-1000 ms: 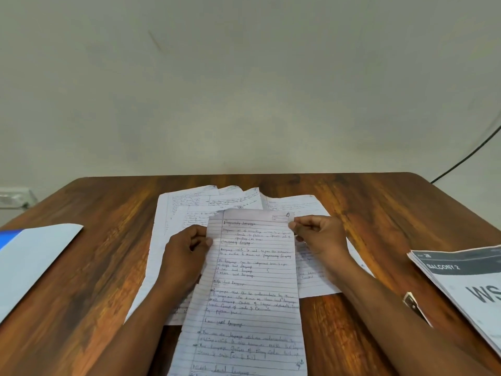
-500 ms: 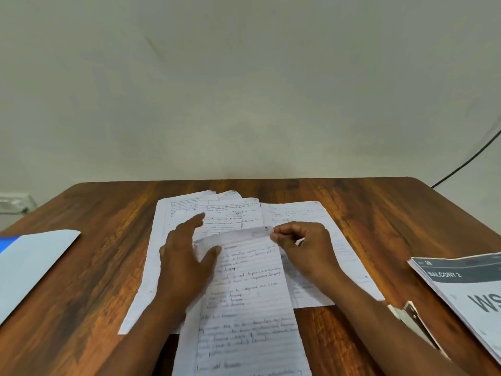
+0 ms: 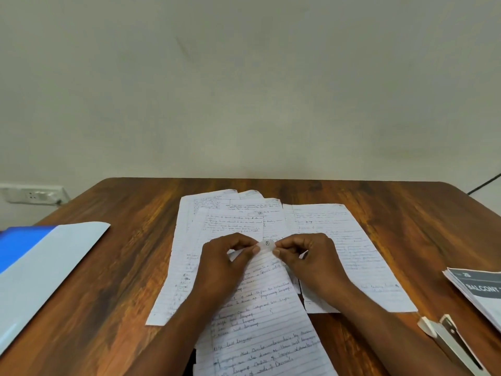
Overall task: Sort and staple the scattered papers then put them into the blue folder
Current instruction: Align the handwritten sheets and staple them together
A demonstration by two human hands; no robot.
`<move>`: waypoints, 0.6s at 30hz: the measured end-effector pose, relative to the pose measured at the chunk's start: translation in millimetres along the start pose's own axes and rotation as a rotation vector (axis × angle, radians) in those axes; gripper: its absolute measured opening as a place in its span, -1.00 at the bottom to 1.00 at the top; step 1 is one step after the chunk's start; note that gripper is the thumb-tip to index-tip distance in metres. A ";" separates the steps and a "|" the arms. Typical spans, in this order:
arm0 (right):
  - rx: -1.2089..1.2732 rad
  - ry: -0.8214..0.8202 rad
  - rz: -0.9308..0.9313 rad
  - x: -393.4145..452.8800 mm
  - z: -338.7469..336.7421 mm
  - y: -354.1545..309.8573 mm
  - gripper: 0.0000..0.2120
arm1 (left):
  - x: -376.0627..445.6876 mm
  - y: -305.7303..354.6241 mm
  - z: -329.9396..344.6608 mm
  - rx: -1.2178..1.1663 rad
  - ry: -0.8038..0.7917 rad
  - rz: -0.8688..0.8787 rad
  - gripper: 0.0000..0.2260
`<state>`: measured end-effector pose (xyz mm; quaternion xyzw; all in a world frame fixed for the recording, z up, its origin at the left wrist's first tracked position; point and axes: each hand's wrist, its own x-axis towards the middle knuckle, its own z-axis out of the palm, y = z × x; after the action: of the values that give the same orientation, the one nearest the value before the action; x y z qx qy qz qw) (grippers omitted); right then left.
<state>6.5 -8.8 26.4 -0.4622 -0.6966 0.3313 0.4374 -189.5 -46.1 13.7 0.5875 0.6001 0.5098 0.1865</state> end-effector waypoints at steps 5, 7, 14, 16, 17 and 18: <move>0.006 0.017 0.084 24.4 -8.9 -3.0 -0.97 | 0.3 -5.4 -0.6 -0.042 -0.002 -0.039 -0.97; -0.197 0.133 0.103 35.6 -12.9 6.7 -0.92 | 0.4 -7.7 -3.4 -0.035 -0.006 -0.037 -0.97; -0.875 -0.022 0.178 43.7 -41.3 36.2 -0.34 | 5.8 -12.9 -0.1 0.004 -0.006 0.000 -0.97; -0.937 -0.067 0.171 40.9 -38.9 40.0 -0.34 | 6.1 -11.5 2.3 0.015 -0.001 -0.001 -0.97; -0.969 -0.072 0.160 39.3 -38.0 39.1 -0.36 | 6.2 -10.6 3.2 0.018 0.001 0.001 -0.97; -1.003 -0.079 0.145 37.7 -36.3 37.2 -0.39 | 6.4 -10.5 3.7 0.019 0.003 0.004 -0.97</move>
<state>45.7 41.6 20.1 -0.6496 -0.7521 0.0028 0.1109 -193.3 -36.7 5.9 0.5896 0.6042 0.5053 0.1789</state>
